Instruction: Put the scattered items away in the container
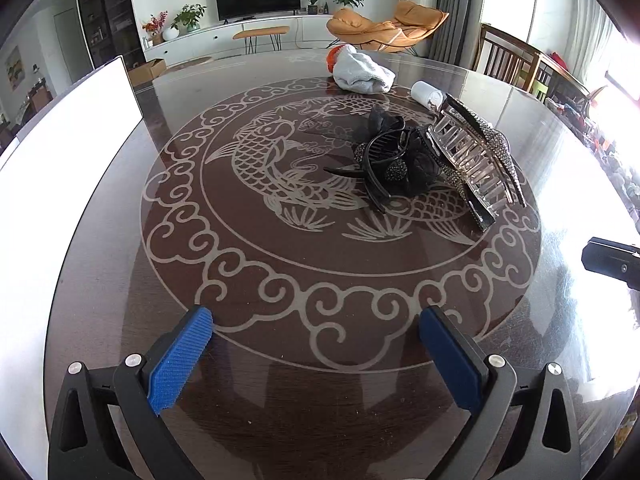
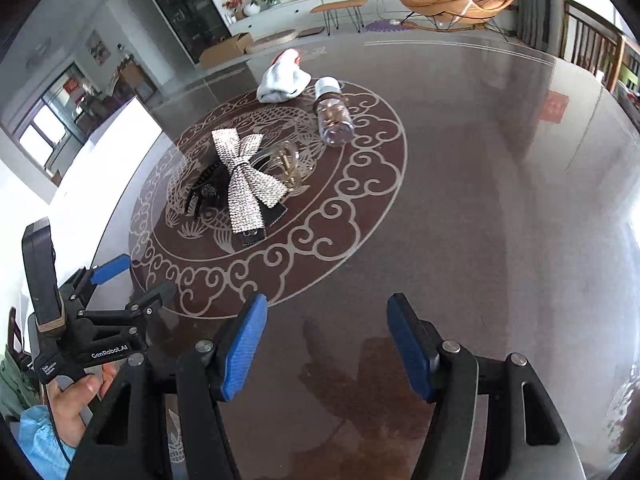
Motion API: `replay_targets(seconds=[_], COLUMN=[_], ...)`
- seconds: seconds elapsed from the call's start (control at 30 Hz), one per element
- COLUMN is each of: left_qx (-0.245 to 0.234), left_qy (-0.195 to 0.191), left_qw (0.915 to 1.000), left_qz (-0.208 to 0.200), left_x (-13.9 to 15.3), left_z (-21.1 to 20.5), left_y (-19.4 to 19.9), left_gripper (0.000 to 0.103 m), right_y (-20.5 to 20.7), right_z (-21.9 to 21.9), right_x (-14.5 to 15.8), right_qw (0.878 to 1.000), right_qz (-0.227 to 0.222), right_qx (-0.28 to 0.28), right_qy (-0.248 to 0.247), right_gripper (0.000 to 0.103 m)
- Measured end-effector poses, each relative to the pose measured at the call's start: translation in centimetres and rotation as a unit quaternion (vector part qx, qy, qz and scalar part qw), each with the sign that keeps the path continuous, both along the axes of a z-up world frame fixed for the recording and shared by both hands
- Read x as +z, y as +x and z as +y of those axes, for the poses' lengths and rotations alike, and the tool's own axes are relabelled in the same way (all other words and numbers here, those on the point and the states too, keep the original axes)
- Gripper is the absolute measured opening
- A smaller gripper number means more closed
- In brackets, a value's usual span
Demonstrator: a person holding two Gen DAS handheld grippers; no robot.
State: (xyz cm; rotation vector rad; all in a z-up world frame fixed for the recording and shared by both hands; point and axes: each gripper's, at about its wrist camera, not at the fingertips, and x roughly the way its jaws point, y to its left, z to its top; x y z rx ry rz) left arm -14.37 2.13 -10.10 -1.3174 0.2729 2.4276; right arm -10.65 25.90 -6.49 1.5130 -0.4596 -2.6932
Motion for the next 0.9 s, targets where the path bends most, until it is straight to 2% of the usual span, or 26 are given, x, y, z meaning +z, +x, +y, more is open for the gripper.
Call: replay_targets(seconds=[0.07,0.23,0.57,0.77,0.9], left_qx=[0.0,0.0,0.0,0.001,0.001], left_qy=[0.0,0.0,0.0,0.0,-0.001], left_qw=[1.0,1.0,1.0,1.0,1.0], left_qz=[0.0,0.0,0.0,0.0,0.0], left_x=[0.0,0.0,0.0,-0.1,-0.1], left_z=[0.0,0.0,0.0,-0.2,-0.1], left_y=[0.0,0.0,0.0,0.1,0.1], left_gripper=[0.103,0.103,0.103,0.103,0.103], right_y=[0.9,2.2,2.8,2.5,2.4], right_z=[0.5,1.1,2.1,1.2,1.1], right_x=[-0.4,-1.4,-1.7,-1.8,-2.0], right_qw=[1.0,0.999,0.994,0.992,0.991], right_qz=[0.018,0.028,0.067,0.057,0.056], right_qx=[-0.016,-0.033,-0.055,-0.05,-0.047], right_qy=[0.01,0.031,0.067,0.104,0.11], right_gripper=[0.064,0.064,0.063,0.065,0.065])
